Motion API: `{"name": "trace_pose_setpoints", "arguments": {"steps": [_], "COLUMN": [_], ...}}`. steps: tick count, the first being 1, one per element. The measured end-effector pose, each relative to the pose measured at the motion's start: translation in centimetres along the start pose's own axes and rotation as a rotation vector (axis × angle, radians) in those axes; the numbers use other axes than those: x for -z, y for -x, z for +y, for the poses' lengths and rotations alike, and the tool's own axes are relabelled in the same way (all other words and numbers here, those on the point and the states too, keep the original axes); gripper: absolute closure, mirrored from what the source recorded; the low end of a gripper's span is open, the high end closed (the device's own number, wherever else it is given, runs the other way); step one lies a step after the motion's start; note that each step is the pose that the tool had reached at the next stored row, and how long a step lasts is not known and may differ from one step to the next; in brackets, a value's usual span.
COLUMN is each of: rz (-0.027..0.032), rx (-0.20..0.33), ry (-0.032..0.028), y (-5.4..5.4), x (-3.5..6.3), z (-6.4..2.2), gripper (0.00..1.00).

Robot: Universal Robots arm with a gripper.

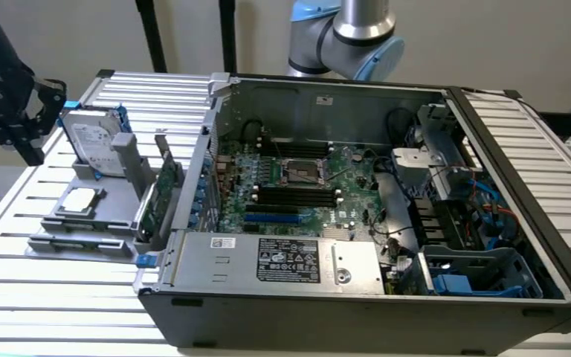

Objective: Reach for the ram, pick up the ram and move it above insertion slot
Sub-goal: 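Pick up the ram and move it above insertion slot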

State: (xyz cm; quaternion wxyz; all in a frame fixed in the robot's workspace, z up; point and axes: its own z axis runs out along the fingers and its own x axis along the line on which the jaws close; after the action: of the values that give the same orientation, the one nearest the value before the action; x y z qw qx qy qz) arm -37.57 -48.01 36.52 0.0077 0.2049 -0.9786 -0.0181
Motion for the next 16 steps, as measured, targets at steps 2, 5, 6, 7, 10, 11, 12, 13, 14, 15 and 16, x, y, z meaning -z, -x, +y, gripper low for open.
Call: {"name": "trace_pose_setpoints", "arguments": {"steps": [2, 5, 6, 7, 10, 11, 12, 13, 14, 15, 16], "rz": [0.0014, 0.0037, 0.0043, 0.005, 0.0071, 0.0079, 0.0087, 0.0095, 0.0101, 0.0106, 0.0114], "rx": [0.035, 0.091, 0.109, 0.127, 0.181, 0.199, 0.218, 0.236, 0.254, 0.272, 0.29], "ry": [-0.0002, -0.0007, -0.0008, -0.0009, -0.0014, -0.0015, -0.0017, -0.0018, -0.0019, -0.0021, -0.0022], "y": [0.0, 0.0, 0.0, 0.0, 0.0, 0.0, 0.01, 0.01, 0.01, 0.01, 0.01], "x": [-0.02, -0.05, -0.07, -0.09, -0.15, -0.17, -0.19, -0.22, -0.27, -0.32, -0.36], "z": [0.0, 0.0, 0.0, 0.0, -0.01, -0.01, -0.01, -0.01, -0.02, -0.02, -0.02], "gripper": [0.89, 0.89, 0.89, 0.89, 0.89, 0.89, 0.89, 0.89, 0.89, 0.89, 0.89]}}
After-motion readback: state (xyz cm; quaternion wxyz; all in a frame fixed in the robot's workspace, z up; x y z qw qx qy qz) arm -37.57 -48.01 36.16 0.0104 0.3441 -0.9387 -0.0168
